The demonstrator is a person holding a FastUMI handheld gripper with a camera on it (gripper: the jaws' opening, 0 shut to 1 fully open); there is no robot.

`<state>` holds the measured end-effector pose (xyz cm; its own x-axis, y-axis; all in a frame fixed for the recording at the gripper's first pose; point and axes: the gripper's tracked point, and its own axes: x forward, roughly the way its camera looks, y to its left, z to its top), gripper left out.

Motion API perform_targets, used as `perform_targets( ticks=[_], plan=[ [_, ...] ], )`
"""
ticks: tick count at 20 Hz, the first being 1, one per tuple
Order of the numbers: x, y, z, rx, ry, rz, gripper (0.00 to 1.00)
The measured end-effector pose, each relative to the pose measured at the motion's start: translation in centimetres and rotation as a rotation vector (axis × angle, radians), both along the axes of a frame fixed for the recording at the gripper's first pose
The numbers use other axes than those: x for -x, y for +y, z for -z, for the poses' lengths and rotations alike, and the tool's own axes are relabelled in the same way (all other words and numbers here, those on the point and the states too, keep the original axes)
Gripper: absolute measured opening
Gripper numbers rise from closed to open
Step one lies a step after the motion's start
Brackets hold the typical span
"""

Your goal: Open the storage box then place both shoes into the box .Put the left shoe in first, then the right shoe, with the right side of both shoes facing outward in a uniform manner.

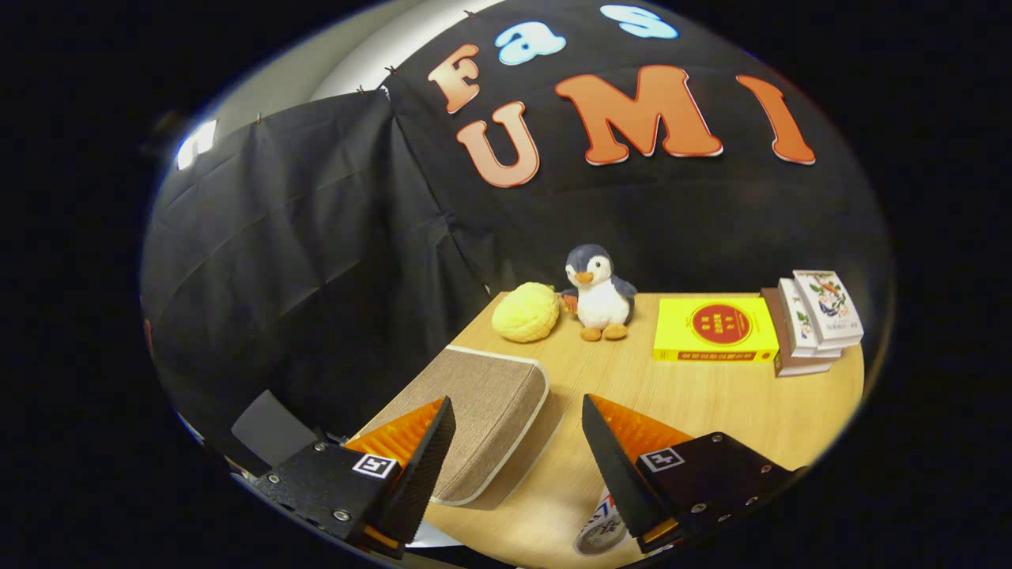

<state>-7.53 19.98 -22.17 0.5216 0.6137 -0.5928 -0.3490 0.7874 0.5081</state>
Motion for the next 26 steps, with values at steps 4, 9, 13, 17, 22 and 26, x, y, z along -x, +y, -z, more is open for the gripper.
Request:
perform_targets(
  ticks=[4, 9, 13, 17, 22, 26],
  plan=[
    [1.2, 1.2, 2.8, -0.046, 0.12, -0.004, 0.96],
    [2.8, 3.3, 6.4, -0.107, 0.283, -0.024, 0.96],
    [3.9, 4.7, 9.4, -0.14, 0.39, -0.022, 0.96],
    [4.8, 6.7, 10.7, -0.19, 0.452, -0.047, 0.96],
    [5.2, 9.3, 11.4, -0.279, 0.511, -0.039, 0.97],
    [5.2, 10.5, 11.8, -0.383, 0.584, -0.001, 0.96]
  ],
)
